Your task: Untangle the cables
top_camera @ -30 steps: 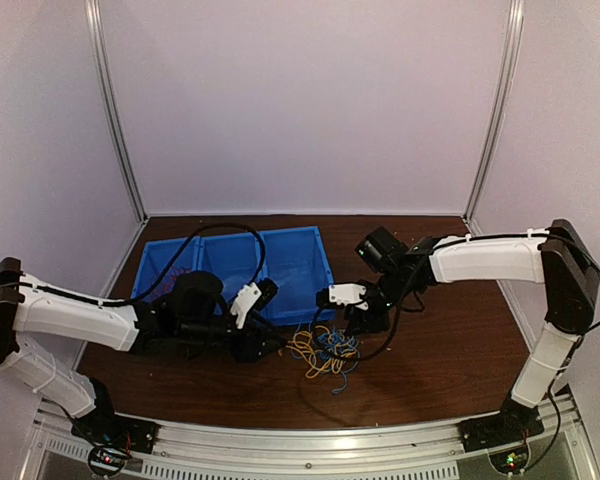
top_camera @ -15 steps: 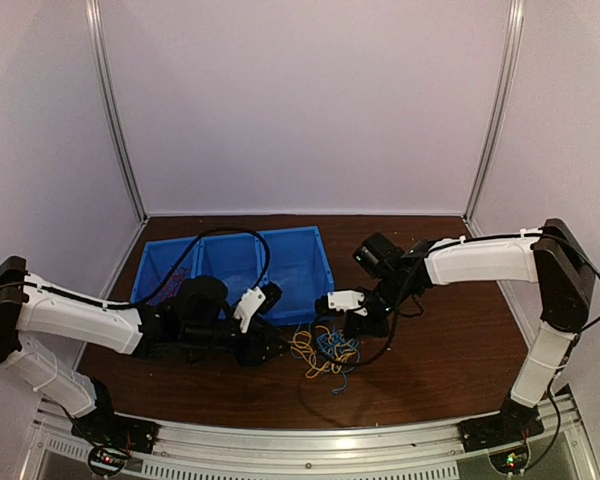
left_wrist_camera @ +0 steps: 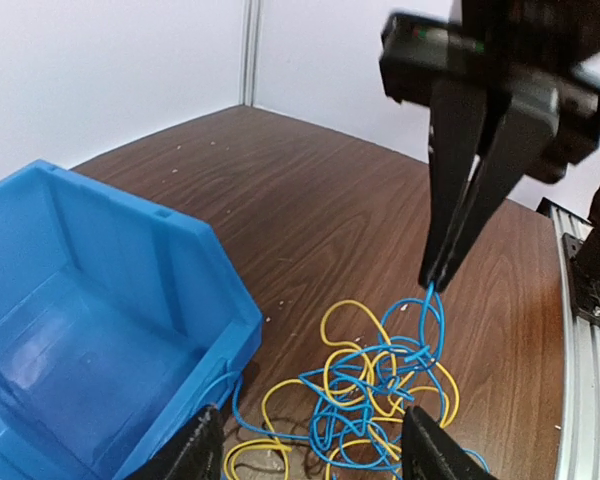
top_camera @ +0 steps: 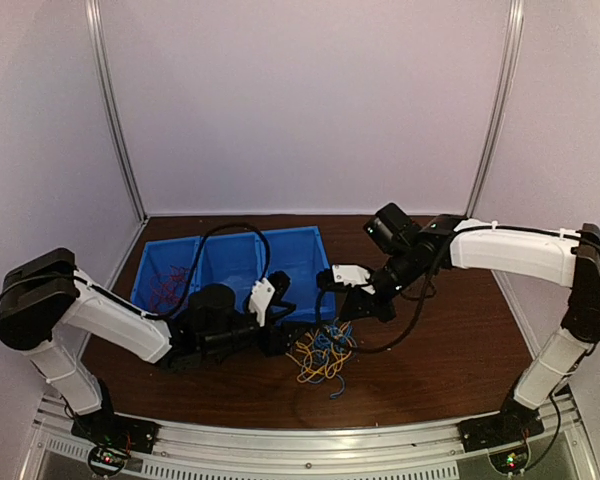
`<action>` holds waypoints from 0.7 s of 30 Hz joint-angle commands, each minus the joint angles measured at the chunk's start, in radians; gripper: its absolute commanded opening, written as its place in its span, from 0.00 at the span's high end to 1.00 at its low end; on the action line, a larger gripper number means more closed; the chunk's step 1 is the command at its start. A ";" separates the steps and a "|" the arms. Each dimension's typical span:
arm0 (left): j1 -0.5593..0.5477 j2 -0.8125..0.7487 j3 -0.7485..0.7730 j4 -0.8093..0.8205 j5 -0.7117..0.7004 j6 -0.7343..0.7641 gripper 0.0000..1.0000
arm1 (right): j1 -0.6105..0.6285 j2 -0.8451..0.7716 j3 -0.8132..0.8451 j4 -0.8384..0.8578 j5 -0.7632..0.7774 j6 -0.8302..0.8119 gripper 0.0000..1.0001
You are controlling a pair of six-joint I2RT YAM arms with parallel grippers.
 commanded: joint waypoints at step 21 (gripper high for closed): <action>-0.071 0.611 0.279 0.508 0.112 -0.019 0.95 | -0.104 -0.105 0.333 -0.105 -0.326 0.110 1.00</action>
